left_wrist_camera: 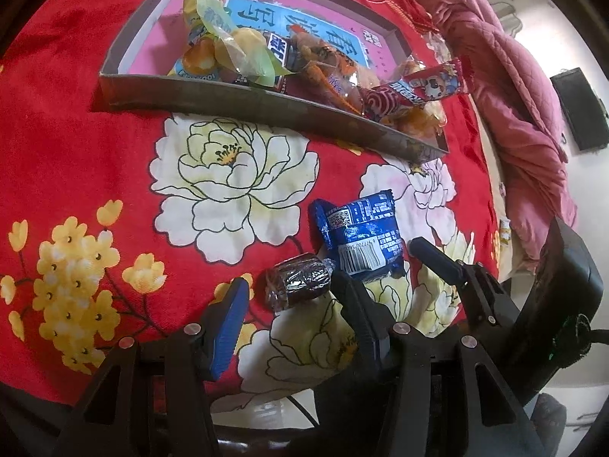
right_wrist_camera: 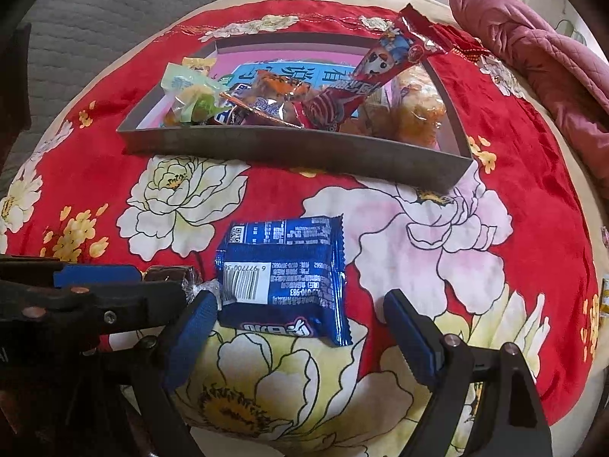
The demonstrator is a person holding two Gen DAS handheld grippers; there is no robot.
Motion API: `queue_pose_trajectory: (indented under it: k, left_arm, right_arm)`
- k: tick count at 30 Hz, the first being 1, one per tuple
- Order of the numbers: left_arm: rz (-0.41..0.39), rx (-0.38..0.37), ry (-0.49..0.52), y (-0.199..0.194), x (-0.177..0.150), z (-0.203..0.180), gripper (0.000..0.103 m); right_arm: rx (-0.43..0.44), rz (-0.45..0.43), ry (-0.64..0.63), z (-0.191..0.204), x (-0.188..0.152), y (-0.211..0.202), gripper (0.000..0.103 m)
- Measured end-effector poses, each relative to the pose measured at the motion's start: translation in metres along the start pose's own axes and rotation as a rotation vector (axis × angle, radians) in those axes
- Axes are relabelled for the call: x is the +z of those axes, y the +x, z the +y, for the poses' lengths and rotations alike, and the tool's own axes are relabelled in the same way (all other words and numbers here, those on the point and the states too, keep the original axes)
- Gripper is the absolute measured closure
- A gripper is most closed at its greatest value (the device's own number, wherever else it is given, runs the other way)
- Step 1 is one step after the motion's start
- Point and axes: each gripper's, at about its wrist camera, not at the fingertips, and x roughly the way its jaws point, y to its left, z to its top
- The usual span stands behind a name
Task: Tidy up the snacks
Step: 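Lower the right tool onto the blue biscuit pack while the left lowers onto the dark chocolate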
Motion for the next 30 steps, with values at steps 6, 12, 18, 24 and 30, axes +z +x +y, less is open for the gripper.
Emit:
queue_pose_trajectory:
  k: [6,12,18,24,30]
  left_arm:
    - [0.008,0.002,-0.035,0.005,0.003,0.007,0.049]
    - [0.008,0.003,-0.048,0.008,0.005,0.010,0.049]
    - [0.012,0.001,-0.060,0.010,0.006,0.009,0.050]
    - [0.016,-0.015,-0.090,0.012,0.006,0.017,0.054]
    - [0.018,0.007,-0.078,0.014,0.007,0.013,0.054]
  right_arm:
    - [-0.004,0.004,-0.016,0.001,0.003,0.005,0.014]
    - [-0.013,0.013,-0.028,0.002,0.004,0.009,0.014]
    - [-0.014,0.008,-0.032,0.002,0.005,0.010,0.016]
    - [-0.041,-0.013,0.001,-0.008,0.007,0.009,0.025]
    - [-0.038,-0.023,-0.010,-0.011,0.010,0.012,0.028]
